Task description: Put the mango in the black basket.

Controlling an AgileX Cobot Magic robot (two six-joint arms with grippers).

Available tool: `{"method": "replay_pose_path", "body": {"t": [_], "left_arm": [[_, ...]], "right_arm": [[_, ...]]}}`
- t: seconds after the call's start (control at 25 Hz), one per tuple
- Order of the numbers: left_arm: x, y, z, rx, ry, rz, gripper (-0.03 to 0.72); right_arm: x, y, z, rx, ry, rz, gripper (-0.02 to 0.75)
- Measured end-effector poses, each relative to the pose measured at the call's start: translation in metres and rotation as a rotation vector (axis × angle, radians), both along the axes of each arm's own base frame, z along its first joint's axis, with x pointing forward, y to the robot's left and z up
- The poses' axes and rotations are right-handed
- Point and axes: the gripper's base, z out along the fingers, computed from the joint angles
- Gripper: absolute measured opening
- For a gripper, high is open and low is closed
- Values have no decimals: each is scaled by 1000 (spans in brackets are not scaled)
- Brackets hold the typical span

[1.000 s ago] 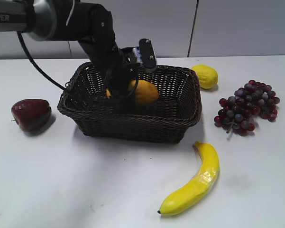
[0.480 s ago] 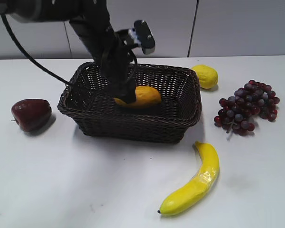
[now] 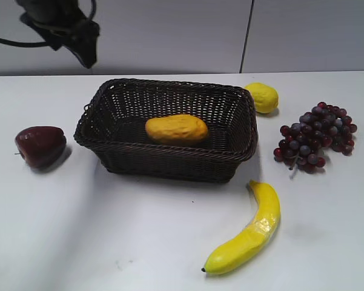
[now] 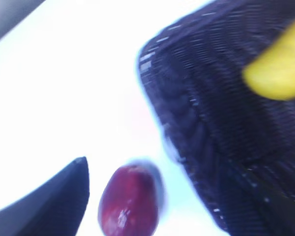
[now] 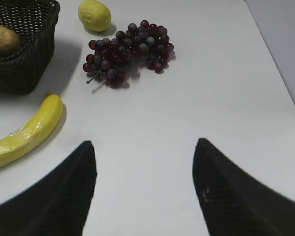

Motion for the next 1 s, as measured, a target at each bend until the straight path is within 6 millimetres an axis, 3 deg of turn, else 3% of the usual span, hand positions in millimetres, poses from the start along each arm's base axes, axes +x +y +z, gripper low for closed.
{"method": "replay_pose_path", "body": {"t": [0.16,0.32,0.64,1.0], "left_arm": [[5,38,16,-114,8,202,608],[-14,53,35,-126,-19,276,597],[-107,92,18,-27,92,356,593],[-212,115,-14,-24,100,364,593]], "right_arm": [[0,0,0,0,0,0,477],[0,0,0,0,0,0,477],[0,0,0,0,0,0,477],[0,0,0,0,0,0,477]]}}
